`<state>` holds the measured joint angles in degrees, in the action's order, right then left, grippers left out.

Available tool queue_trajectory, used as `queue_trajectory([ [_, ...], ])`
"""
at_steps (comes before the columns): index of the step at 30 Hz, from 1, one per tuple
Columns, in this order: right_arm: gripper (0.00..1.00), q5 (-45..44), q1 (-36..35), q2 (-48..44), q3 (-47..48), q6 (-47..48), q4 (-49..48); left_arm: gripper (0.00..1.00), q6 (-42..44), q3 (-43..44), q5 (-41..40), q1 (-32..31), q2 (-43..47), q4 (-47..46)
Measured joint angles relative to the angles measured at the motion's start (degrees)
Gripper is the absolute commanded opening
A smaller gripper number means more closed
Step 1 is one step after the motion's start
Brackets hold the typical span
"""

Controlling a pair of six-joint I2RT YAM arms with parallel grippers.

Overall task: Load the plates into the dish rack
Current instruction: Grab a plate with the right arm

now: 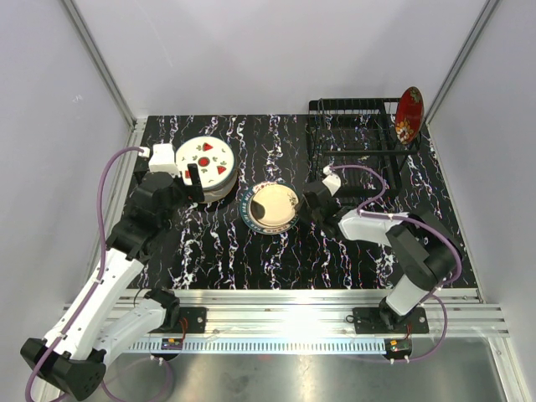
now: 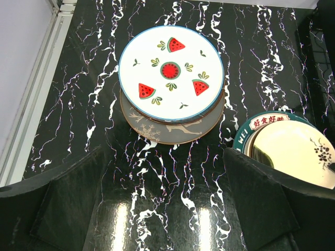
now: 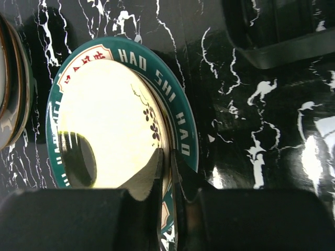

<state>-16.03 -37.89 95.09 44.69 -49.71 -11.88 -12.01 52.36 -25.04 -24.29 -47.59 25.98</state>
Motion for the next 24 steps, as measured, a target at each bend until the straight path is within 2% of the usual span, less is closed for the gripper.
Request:
queue_trajectory([
  [10,0.06,-2.54,0.0,-5.42,-0.02,1.53,5.6,0.99,0.0,0.0,0.02,0.0,0.0,0.0],
  [14,0.0,-2.95,0.0,-8.02,0.0,3.13,6.62,0.99,0.0,0.0,0.02,0.0,0.0,0.02],
  [24,0.0,-0.79,-0.11,-13.09,1.36,10.56,9.62,0.99,-0.02,0.0,0.0,0.0,-0.02,0.02],
])
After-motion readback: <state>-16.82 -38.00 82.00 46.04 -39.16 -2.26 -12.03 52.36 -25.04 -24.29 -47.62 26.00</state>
